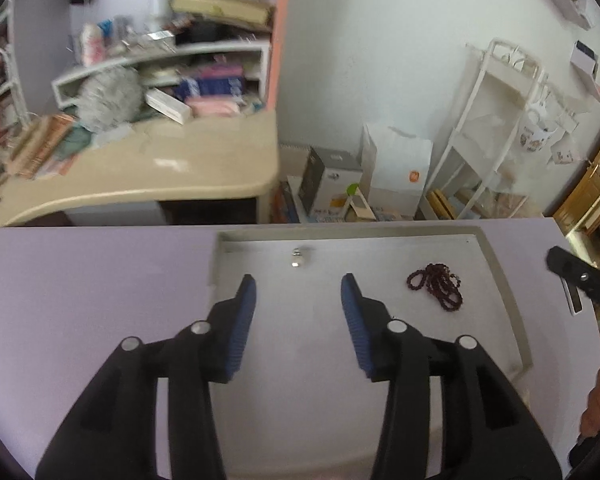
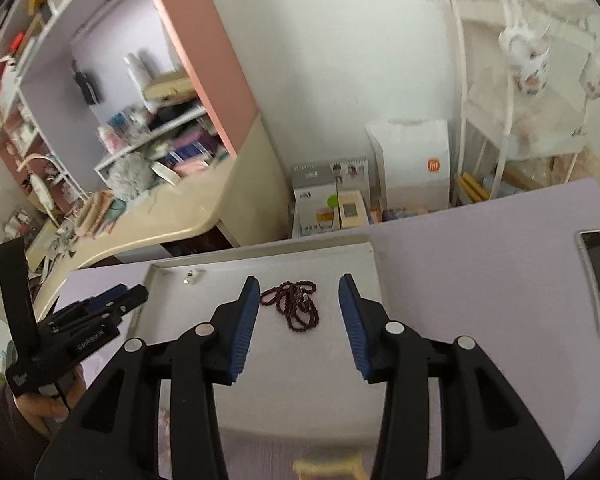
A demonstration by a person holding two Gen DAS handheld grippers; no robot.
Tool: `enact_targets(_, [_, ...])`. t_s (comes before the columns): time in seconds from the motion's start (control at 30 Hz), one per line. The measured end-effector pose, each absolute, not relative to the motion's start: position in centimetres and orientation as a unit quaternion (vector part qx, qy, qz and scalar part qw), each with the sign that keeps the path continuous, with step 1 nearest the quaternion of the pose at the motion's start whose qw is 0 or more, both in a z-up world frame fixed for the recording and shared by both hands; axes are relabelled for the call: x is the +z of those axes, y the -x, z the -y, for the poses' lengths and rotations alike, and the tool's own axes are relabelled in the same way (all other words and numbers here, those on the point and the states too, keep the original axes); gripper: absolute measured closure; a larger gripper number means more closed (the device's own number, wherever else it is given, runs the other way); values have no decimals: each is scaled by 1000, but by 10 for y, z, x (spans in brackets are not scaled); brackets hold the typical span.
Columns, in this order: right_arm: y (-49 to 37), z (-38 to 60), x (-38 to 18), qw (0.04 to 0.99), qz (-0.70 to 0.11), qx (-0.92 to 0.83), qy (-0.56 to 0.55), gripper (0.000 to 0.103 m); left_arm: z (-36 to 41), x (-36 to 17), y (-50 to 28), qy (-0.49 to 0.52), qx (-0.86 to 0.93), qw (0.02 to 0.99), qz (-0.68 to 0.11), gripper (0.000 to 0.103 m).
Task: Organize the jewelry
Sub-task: 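Open both tools to drop the necklace and earrings into the tray, then withdraw both open tools back over the remaining jewelry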
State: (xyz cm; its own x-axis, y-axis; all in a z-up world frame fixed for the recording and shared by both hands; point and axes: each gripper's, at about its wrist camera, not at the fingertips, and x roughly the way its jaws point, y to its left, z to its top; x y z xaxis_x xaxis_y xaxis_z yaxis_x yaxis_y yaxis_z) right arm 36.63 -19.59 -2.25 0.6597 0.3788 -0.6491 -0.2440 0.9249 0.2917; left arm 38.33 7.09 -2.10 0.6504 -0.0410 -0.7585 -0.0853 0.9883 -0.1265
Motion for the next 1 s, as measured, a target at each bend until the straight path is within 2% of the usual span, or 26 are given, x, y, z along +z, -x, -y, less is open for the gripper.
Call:
enact_targets(0.13, [-324,205,-7,918,-345,175,-85,60,-79,1,-330,60,30,918,-391,51])
enact_targets(0.2, [-296,211,-3,923,-333,175,-83,60,-80,8,-302,46,42,923,-379,44])
enact_targets(0.37, [-234,222,-12,924,-329,171,-90,60,-78,16,-216,35,47,931,-361,38])
enact_targets(0.6, [-165,233,-56,918,-355,147,-94,60,-49,-2,-119,38,24,931,-362,33])
enact_targets(0.87, [-122,241,-90,927,-344,123,-87,60,-22,-38,-67,51,18,928,-367,32])
enact_targets(0.93, [-120,241,-96,929,-342,114,-79,55,-19,-42,-60,55,17,930,-363,32])
enact_targets(1.0, [-122,240,-101,932,-341,104,-74,33,-18,-45,-54,59,19,932,-357,28])
